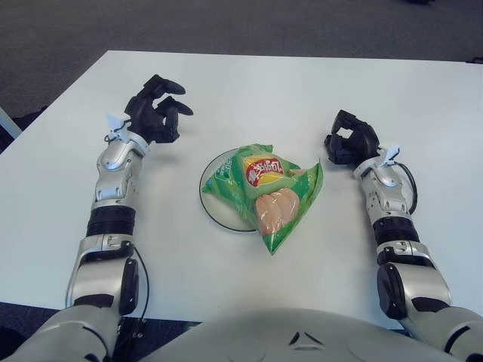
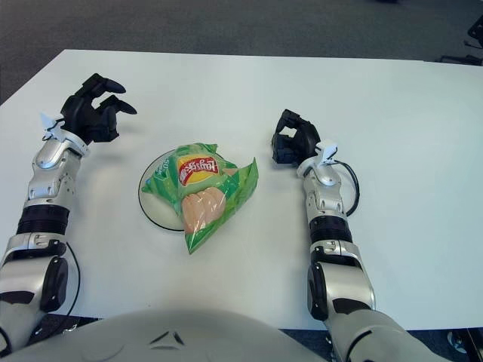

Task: Put the snack into the plate.

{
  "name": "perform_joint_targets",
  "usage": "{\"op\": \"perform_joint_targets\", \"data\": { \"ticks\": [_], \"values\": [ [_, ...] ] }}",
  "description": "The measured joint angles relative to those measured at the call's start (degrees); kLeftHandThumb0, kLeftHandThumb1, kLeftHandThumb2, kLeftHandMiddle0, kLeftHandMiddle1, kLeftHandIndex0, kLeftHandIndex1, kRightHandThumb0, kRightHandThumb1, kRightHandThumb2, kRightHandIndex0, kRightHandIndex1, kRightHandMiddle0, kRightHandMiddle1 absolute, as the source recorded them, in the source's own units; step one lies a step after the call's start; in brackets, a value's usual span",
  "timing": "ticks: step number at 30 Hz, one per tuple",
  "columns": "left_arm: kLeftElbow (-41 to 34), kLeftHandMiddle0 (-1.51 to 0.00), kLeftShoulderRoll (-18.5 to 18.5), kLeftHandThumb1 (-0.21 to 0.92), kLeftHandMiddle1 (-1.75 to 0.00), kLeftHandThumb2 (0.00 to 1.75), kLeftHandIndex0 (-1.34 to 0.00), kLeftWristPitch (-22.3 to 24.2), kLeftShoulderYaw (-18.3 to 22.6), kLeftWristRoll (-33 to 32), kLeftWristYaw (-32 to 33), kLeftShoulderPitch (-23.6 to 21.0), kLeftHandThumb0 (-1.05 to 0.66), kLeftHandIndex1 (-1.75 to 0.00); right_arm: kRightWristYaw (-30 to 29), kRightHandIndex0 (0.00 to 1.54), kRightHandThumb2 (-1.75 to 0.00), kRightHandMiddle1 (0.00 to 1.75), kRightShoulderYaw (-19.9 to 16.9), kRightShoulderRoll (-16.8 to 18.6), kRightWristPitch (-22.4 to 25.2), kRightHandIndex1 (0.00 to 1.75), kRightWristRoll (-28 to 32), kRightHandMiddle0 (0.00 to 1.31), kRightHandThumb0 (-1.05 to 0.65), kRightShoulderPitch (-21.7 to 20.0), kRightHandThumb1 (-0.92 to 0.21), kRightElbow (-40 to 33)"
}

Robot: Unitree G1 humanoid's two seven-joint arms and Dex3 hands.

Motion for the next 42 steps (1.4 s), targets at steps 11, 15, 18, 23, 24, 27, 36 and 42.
{"op": "perform_joint_targets", "data": {
  "ticks": [11,15,18,23,24,27,36,42],
  "values": [
    [0.1,-0.87,-3.8,-0.06,-1.75,1.73,-0.72,-1.5,1.2,1.4,3.8,3.1,-0.01,-1.69,-0.6,1.36,-1.43,1.75,0.3,0.0,0.1,1.75,0.0,0.69,-0.52,0.2,-0.23,-0.3],
    [3.1,-0.88,-5.0,-0.06,-1.75,1.74,-0.7,-4.3,1.8,2.6,5.2,4.1,-0.01,-1.73,-0.7,1.36,-1.43,1.75,0.3,0.1,0.2,1.75,0.0,0.69,-0.52,0.3,-0.23,-0.4],
    [3.9,-0.88,-5.8,-0.06,-1.75,1.75,-0.68,-5.3,2.1,3.2,6.5,4.9,-0.01,-1.74,-0.7,1.35,-1.43,1.75,0.3,0.1,0.2,1.75,0.0,0.69,-0.52,0.4,-0.22,-0.5],
    [3.6,-0.88,-6.5,-0.06,-1.74,1.75,-0.68,-6.5,2.8,4.2,8.8,5.2,-0.01,-1.75,-0.7,1.35,-1.43,1.75,0.2,0.2,0.6,1.75,0.1,0.69,-0.52,0.3,-0.22,-0.7],
    [3.5,-0.89,-6.7,-0.06,-1.74,1.75,-0.68,-6.7,2.8,4.3,9.0,5.3,-0.01,-1.75,-0.7,1.35,-1.43,1.75,0.2,0.2,0.6,1.75,0.1,0.69,-0.52,0.4,-0.22,-0.7],
    [2.6,-0.89,-7.6,-0.06,-1.73,1.75,-0.68,-7.0,2.8,4.5,10.2,5.9,-0.01,-1.75,-0.8,1.35,-1.43,1.75,0.2,0.2,0.9,1.75,0.1,0.69,-0.52,0.4,-0.22,-0.8],
    [0.7,-0.9,-8.2,-0.07,-1.72,1.75,-0.68,-7.0,3.3,4.7,11.7,7.4,-0.01,-1.75,-0.9,1.34,-1.43,1.75,0.1,0.5,1.0,1.75,0.1,0.69,-0.52,0.5,-0.23,-1.0],
    [0.4,-0.9,-8.5,-0.07,-1.71,1.75,-0.68,-6.7,3.3,4.6,11.8,8.5,-0.01,-1.75,-1.1,1.34,-1.42,1.75,0.0,0.6,1.2,1.75,0.1,0.69,-0.52,0.8,-0.23,-1.4]
  ]
}}
